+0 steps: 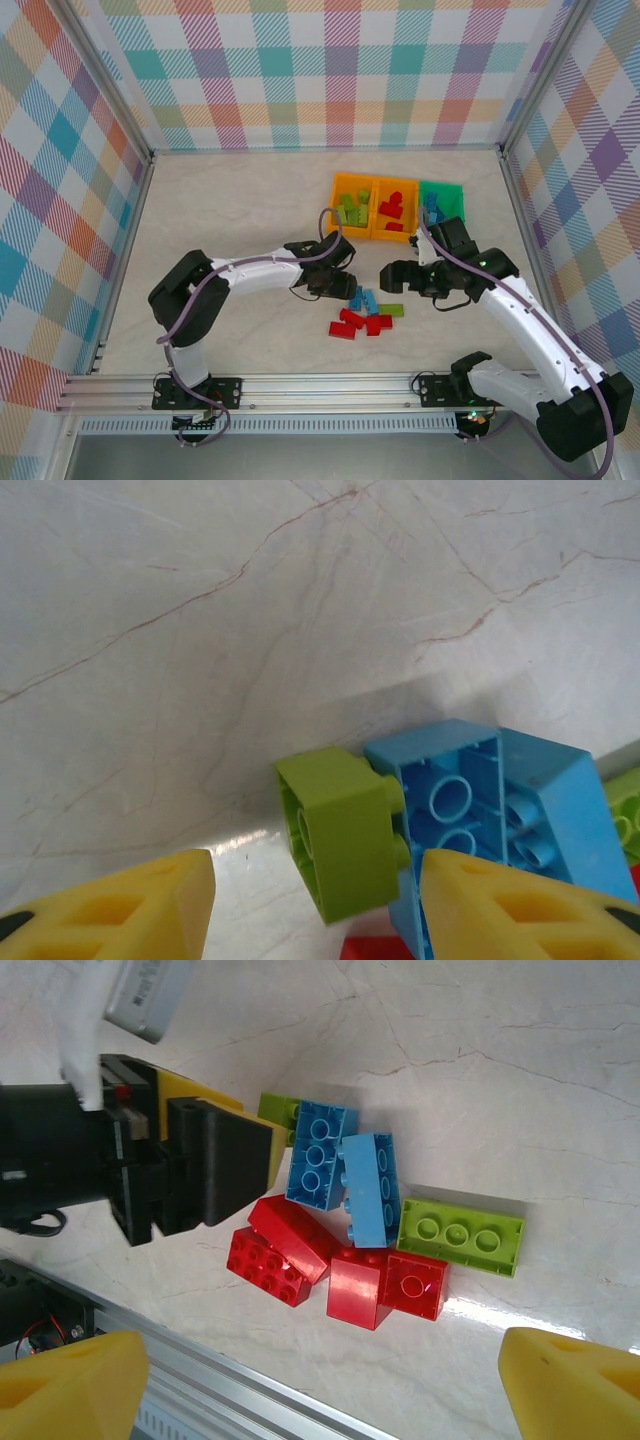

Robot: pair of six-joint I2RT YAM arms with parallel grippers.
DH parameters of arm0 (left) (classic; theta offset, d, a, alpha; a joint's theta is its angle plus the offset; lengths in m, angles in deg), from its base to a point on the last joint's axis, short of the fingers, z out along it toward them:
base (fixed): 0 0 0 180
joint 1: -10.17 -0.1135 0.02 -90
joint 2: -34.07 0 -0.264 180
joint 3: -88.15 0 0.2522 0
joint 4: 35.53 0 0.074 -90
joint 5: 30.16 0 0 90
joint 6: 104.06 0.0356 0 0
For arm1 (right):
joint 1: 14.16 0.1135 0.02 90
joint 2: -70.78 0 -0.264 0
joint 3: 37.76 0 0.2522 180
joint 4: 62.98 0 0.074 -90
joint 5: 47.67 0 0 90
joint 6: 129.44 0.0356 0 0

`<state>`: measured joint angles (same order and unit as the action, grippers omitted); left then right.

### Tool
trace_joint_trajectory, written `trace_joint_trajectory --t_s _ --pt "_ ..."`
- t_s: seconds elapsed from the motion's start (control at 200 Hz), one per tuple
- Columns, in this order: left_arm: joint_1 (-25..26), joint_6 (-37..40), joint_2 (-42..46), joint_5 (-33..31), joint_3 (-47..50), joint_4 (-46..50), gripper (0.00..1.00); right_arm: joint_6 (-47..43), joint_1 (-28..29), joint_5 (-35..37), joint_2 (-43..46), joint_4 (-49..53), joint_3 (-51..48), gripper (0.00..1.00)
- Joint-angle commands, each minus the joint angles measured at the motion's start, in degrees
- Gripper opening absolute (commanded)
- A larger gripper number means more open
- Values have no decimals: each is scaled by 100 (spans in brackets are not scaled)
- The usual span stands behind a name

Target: Sort the legos into containers by color

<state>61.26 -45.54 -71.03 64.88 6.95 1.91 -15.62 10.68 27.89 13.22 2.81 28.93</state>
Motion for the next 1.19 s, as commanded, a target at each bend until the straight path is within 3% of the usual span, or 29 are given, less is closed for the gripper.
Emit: trace_joint_trajectory --t_s 0.0,0.185,0.415,0.665,0.81,0.94,1.115,1.19 --pt "67 115 -149 45 -138 -125 49 96 38 -33 -10 -44 -7 91" --pt "68 163 -235 -59 -138 -77 31 145 38 -35 -5 -59 16 92" --pt "55 334 -83 -351 -137 32 19 165 39 -59 -34 -53 111 92" --pt "-151 556 709 -887 -268 80 19 193 38 -17 25 -56 160 93" --pt "-480 1010 640 -1408 -785 -214 21 203 38 -59 17 -115 170 93" --pt "-774 1514 88 -1716 -1381 -956 21 203 38 -77 64 -97 174 94" --pt "-1100 1818 -1196 -1535 -2749 -1313 21 262 38 -68 232 -70 162 94" --pt "-1129 1965 -1648 -1400 -3328 -1268 27 298 32 -44 312 -53 153 94"
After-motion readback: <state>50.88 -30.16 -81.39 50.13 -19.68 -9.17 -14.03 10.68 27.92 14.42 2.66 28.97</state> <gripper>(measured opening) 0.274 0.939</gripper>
